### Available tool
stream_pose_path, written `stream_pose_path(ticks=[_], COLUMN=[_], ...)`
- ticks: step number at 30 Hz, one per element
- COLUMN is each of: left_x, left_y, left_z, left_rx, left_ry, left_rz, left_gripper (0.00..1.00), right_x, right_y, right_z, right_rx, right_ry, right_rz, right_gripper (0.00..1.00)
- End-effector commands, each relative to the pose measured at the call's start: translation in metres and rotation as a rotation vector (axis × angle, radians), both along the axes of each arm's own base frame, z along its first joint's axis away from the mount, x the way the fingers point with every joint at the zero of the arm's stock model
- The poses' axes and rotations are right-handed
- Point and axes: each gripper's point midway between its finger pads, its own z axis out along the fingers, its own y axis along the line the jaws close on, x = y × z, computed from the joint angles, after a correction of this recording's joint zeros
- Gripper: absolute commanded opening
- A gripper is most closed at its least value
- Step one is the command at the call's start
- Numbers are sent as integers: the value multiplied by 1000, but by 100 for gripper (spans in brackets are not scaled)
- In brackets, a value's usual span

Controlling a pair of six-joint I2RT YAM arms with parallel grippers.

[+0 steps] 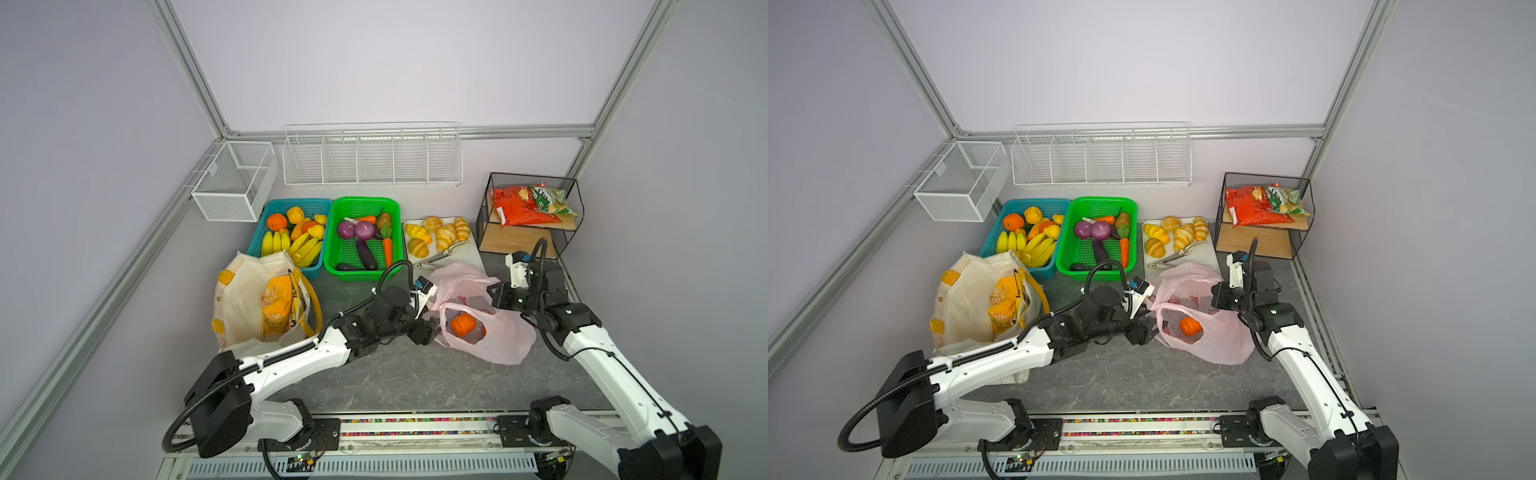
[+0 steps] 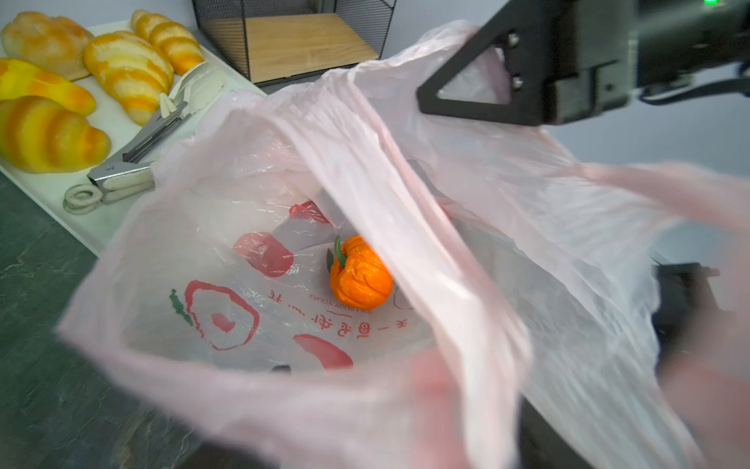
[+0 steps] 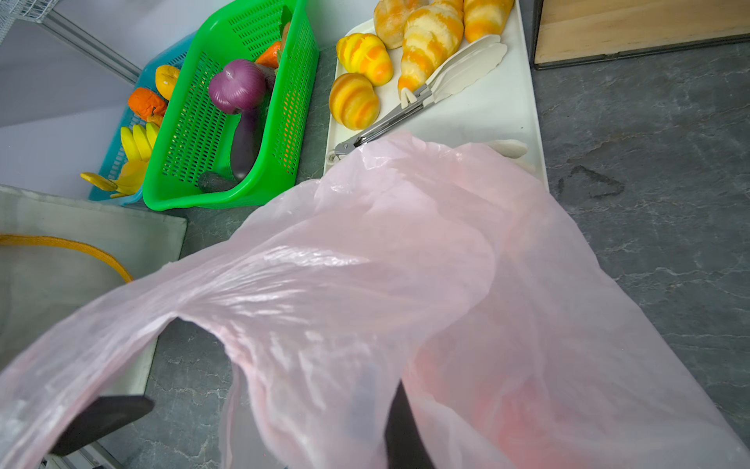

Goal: Place the mixed food into the grocery bags and tie them
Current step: 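Withdraw the left gripper and reach into the green basket toward the purple eggplant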

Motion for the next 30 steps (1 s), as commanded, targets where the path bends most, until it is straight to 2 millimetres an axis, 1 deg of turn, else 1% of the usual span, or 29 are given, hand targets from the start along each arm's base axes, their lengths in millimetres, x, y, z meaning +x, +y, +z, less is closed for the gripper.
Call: stream_pose_path(ticks=[1,2,4,6,7,8,10,11,13,15,17,21,23,26,30], left_x=[-12,-6,19,57,78,94,130,145,177,204,230,278,296,315,332], left_y=[25,34,57,89,106,119,145,155,169,177,181,184,184,178,175], left_z=[-2,6,22,35,37,38,29,24,7,-10,-27,-59,-74,-99,-123], left_rx=[16,-9,-55,-72,-63,-45,36,77,171,237,282,330,352,393,444], left_ry=[2,-2,-28,-41,-38,-31,-4,8,49,88,103,182,231,283,314], left_rz=[-63,-34,106,327,436,519,684,733,812,846,866,882,876,861,860], left_gripper=[71,71,71,73,73,73,74,75,76,77,80,83,83,84,84], right_x=[3,3,3,3,3,3,3,3,3,2,1,2,1,1,2], right_y=[-3,-3,-3,-2,-2,-2,-1,0,1,0,0,1,1,1,2], right_z=[-6,-7,-7,-6,-5,-5,-5,-6,-6,-7,-7,-7,-8,-9,-11], right_rx=[-21,-21,-19,-17,-16,-15,-10,-9,-3,-5,-6,-3,-2,-1,3], right_ry=[0,2,1,-2,-5,-4,-5,-4,-3,-3,-7,-9,-9,-9,-7], right_rz=[-1,-1,0,2,1,1,6,7,11,11,10,14,16,17,23], right_gripper=[6,6,6,6,6,6,6,6,6,6,6,6,6,6,6])
